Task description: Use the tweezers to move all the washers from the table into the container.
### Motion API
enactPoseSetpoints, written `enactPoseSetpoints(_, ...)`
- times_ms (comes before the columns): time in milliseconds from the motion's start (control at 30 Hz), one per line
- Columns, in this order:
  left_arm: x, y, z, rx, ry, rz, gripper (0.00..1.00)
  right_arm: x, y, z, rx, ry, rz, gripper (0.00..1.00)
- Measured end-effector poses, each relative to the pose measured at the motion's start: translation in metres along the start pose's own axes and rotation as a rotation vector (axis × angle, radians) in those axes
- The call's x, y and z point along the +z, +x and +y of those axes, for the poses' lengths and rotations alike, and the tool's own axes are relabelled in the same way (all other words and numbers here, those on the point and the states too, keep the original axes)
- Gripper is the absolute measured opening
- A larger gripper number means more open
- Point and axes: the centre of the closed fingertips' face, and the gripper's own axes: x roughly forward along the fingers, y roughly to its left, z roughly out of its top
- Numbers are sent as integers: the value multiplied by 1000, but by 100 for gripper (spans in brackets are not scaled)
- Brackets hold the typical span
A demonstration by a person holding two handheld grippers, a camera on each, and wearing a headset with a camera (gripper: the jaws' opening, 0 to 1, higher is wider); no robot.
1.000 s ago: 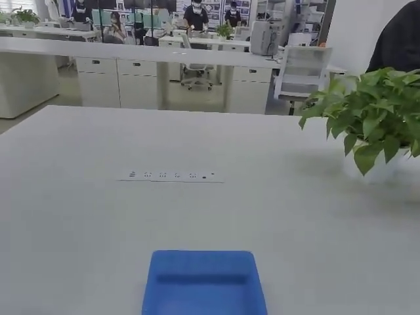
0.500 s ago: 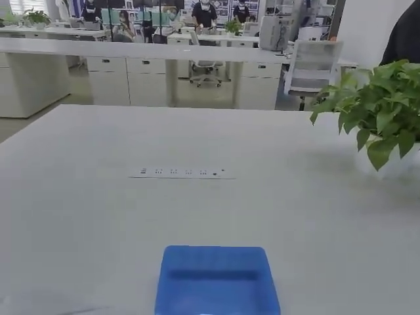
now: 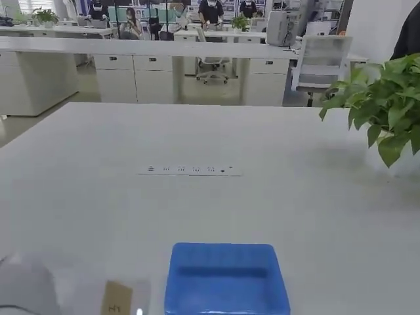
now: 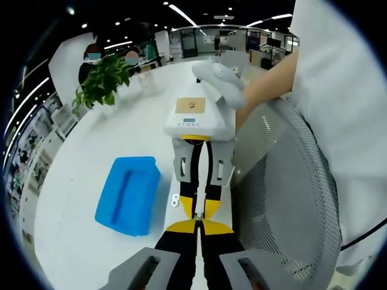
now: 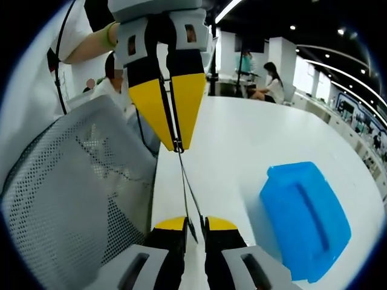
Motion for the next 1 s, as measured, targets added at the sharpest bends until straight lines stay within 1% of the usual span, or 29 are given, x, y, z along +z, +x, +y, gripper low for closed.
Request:
enactPoseSetpoints(133, -2, -2, 7, 5, 11, 15, 0, 6, 4, -8, -12, 6, -16, 7)
enactPoseSetpoints(267, -1, -2, 11, 6, 25, 28, 0, 8, 6, -13, -22, 15, -28, 7)
enactPoseSetpoints(433, 2, -1, 15, -2, 28, 34, 0, 10, 9, -15, -11, 36, -44, 7)
enactPoseSetpoints(533, 1, 2, 16, -14, 32, 50, 0, 9, 11, -16, -8, 42, -43, 7)
enactPoseSetpoints(633, 3, 3, 16, -39, 16, 48, 0, 8, 11, -15, -6, 50, -44, 7)
enactPoseSetpoints(767, 4, 5, 20, -49, 0, 56, 0, 8, 10, -17, -10, 61, -44, 8)
enactPoseSetpoints(867, 4, 7, 22, -66, -13, 67, 0, 13, 8, -16, -10, 65, -46, 11)
enactPoseSetpoints(933, 4, 8, 23, -72, -22, 69, 0, 22, 4, -15, -10, 64, -67, 13)
enactPoseSetpoints(1000, 4, 10, 24, -77, -38, 71, 0, 29, 1, -15, -6, 81, -88, 14)
